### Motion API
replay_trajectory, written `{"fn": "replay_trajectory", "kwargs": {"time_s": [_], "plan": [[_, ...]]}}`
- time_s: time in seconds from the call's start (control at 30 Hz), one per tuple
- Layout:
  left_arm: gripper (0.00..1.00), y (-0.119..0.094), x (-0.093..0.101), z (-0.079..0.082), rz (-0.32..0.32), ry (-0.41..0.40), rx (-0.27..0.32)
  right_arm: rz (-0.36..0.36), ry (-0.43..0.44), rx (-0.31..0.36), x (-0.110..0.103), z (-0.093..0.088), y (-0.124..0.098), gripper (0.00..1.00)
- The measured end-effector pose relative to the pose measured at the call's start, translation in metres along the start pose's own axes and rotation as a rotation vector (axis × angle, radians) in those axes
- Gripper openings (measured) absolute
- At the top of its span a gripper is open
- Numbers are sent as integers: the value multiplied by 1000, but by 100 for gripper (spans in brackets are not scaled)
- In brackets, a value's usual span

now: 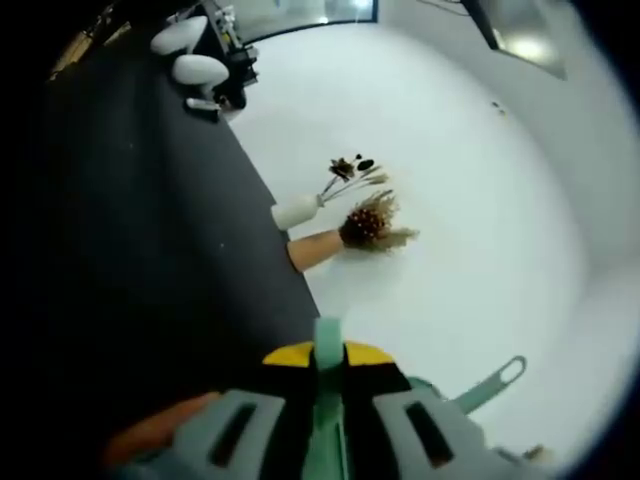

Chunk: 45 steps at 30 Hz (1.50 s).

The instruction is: Pick up the broom and sweep the trash on the tabletop into the dustpan.

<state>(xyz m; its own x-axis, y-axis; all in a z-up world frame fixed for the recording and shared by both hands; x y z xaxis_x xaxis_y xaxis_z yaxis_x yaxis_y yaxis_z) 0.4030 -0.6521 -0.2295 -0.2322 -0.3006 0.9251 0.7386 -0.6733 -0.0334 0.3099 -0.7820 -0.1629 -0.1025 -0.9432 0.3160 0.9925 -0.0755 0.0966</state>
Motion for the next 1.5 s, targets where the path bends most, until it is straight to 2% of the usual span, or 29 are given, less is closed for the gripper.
{"fn": "replay_trajectory", "kwargs": {"time_s": [0.07,0.13,0.17,0.23,0.27,0.33,0.47,0.53,0.6,0.73,0.83,0.97,1.07,1.17,1.27,1.4,1.5], "plan": [[10,0,0,0,0,-1,0,-17,14,-1,8,-2,0,5],[10,0,0,0,0,-2,0,-83,24,-63,18,-8,-1,5],[10,0,0,0,1,-3,0,-91,-11,-101,19,-12,-1,5],[10,0,-1,0,5,-8,4,-108,-72,-127,15,-17,-1,5],[10,0,-1,1,7,-12,4,-98,-73,-128,9,-19,-1,5],[10,1,-3,2,14,-26,6,-53,-85,-112,-7,-20,2,4],[10,1,-3,1,21,-28,16,27,-122,-20,-34,-10,4,4],[10,0,-3,1,17,-27,23,57,-143,47,-40,-2,3,4],[10,-1,-3,1,15,-28,25,33,-133,57,-35,4,0,5],[10,0,-3,2,17,-34,29,-34,-40,94,-9,11,-4,5],[10,-1,-4,3,19,-41,38,-81,66,84,12,11,-8,5],[10,0,-4,4,29,-50,47,-163,92,72,43,6,-14,5],[10,0,-6,5,40,-65,50,-268,109,108,83,14,-17,5],[10,2,-7,8,51,-98,48,-338,60,109,104,17,-21,5],[10,10,-4,4,65,-100,46,-326,18,64,123,15,-10,5],[10,28,13,-7,67,-81,36,-305,-96,-18,138,-1,-4,5],[10,40,29,-14,48,-46,47,-314,-74,-32,150,-20,-3,5]]}}
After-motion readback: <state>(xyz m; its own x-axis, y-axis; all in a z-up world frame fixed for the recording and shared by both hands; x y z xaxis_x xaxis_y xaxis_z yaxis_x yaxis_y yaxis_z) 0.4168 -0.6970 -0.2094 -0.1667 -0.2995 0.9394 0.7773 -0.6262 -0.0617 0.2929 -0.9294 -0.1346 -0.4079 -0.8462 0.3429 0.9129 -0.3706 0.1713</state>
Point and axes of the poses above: the point that each gripper's makers call its tool centre point, and the gripper's own axes: y roughly forward along the fingers, x roughly to its right, z roughly out of its top, the point moved 8 cm from there along -y, roughly backward along the fingers, and after that the axes turned 6 degrees about z, right-handed, at the moved point
